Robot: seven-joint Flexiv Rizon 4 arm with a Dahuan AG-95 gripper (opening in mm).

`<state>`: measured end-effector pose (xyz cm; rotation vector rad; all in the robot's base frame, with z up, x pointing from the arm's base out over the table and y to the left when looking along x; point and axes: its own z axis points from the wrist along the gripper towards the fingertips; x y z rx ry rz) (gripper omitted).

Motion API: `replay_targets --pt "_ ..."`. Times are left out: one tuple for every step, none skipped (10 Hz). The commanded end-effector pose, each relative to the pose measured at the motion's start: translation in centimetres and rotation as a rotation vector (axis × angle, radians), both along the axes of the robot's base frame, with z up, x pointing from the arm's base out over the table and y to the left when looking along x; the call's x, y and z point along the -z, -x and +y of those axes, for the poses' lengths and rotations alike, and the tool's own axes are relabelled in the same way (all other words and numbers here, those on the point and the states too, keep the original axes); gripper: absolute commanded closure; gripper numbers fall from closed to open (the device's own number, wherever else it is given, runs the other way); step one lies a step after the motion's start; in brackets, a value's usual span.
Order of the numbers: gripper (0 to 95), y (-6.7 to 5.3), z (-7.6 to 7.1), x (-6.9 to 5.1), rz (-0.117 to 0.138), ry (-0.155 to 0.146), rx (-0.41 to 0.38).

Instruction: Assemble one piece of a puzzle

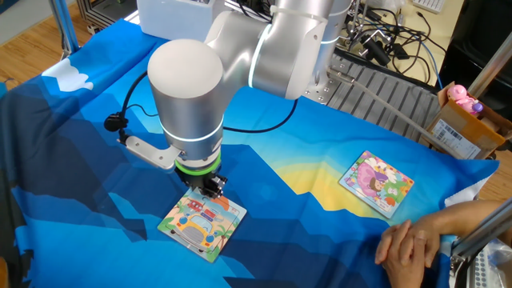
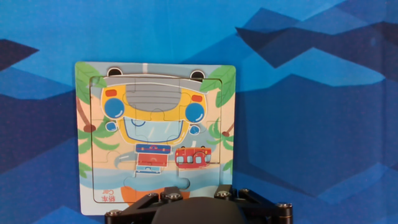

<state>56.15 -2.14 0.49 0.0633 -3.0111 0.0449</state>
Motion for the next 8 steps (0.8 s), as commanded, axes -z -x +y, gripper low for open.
replay_targets --pt "95.0 -0.04 0.02 0.27 -0.002 0.001 -0.001" --pt "95.0 -0.04 0.03 0.26 -0.001 0.001 -0.002" --pt "76.0 -0.04 0.03 0.26 -0.002 0.005 -0.003" --pt "76.0 -0.04 0.03 0.25 -0.001 0.004 -0.003" --pt "76.0 -0.04 0.03 0.25 -0.001 0.004 -0.002" --pt "76.0 -0.04 0.03 0.22 -0.005 0.005 -0.001" --pt "76.0 -0.04 0.04 0.22 -0.005 0.006 -0.001" --pt "76.0 -0.04 0.04 0.22 -0.002 0.007 0.001"
